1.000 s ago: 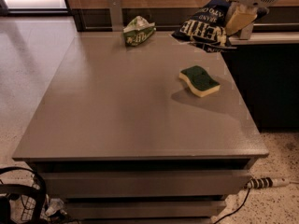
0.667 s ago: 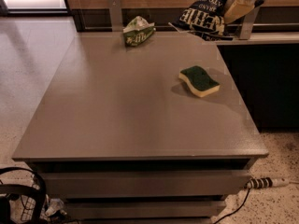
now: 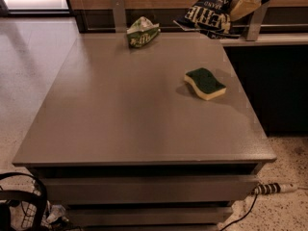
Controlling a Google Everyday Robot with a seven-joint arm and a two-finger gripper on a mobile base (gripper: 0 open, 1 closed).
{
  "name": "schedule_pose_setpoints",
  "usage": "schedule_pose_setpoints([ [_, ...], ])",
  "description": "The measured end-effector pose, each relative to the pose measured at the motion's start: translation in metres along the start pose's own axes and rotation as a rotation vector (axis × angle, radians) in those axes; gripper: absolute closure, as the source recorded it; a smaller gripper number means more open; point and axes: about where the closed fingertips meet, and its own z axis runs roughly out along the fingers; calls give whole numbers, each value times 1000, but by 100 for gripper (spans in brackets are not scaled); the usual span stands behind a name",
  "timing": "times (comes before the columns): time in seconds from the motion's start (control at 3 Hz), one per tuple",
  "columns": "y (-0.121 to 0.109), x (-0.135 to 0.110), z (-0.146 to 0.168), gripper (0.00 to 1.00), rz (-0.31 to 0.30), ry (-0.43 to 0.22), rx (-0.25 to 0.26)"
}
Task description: Move blue chip bag near green jalapeno chip bag
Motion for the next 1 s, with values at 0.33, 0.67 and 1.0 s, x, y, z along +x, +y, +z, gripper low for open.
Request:
schedule_pose_setpoints([
  [0.33, -15, -7, 38, 100, -79, -9, 15],
  [0.67, -33, -6, 90, 100, -120, -31, 7],
  [1.0, -49, -1, 138, 100, -104, -49, 11],
])
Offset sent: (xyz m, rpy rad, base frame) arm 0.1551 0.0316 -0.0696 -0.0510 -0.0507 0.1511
